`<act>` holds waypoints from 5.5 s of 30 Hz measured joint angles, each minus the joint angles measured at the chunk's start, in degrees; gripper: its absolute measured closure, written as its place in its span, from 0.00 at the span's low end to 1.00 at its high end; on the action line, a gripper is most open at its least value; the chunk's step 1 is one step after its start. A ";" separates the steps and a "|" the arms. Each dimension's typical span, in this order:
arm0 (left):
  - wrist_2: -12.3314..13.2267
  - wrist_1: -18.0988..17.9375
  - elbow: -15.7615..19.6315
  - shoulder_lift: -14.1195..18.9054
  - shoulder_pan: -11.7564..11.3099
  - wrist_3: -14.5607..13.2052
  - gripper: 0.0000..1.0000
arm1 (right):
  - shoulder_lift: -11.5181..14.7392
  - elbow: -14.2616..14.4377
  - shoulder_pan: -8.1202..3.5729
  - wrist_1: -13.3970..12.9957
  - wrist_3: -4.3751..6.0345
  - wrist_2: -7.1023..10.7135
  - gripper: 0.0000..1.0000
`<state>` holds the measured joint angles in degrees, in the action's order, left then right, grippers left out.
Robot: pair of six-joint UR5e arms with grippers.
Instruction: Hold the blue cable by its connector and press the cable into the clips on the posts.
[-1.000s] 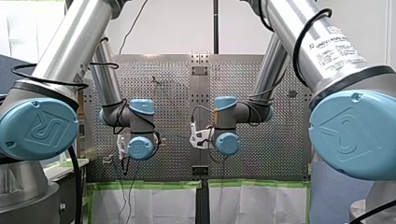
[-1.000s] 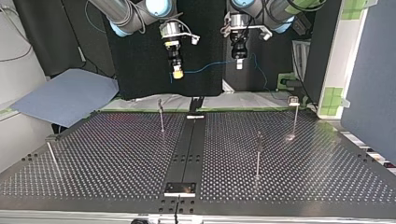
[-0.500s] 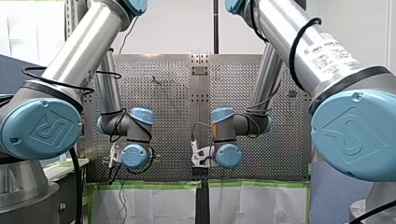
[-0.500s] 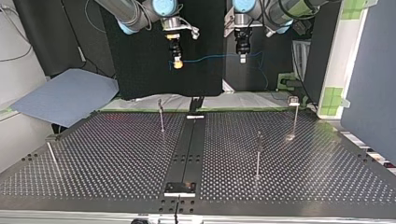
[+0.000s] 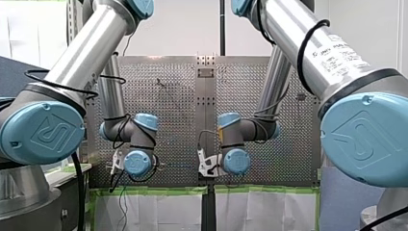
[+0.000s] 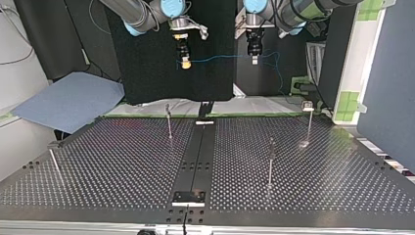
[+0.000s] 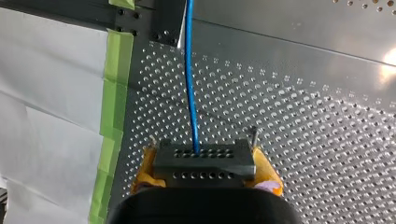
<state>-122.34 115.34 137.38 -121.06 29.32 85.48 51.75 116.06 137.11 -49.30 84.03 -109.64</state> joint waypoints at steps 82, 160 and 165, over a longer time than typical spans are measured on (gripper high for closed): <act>3.49 21.98 -15.62 34.27 -9.70 3.67 1.00 | 13.18 -28.81 -0.43 21.32 4.73 14.00 1.00; 14.59 28.67 -29.04 22.83 -20.10 8.74 1.00 | 6.68 -41.41 -3.84 25.14 8.89 18.06 1.00; 16.86 27.25 -29.39 22.30 -21.41 9.48 1.00 | 6.20 -42.02 -4.13 25.17 8.89 18.19 1.00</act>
<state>-105.48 142.59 107.99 -98.75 7.90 94.96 57.95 74.04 132.98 -24.13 92.92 -91.45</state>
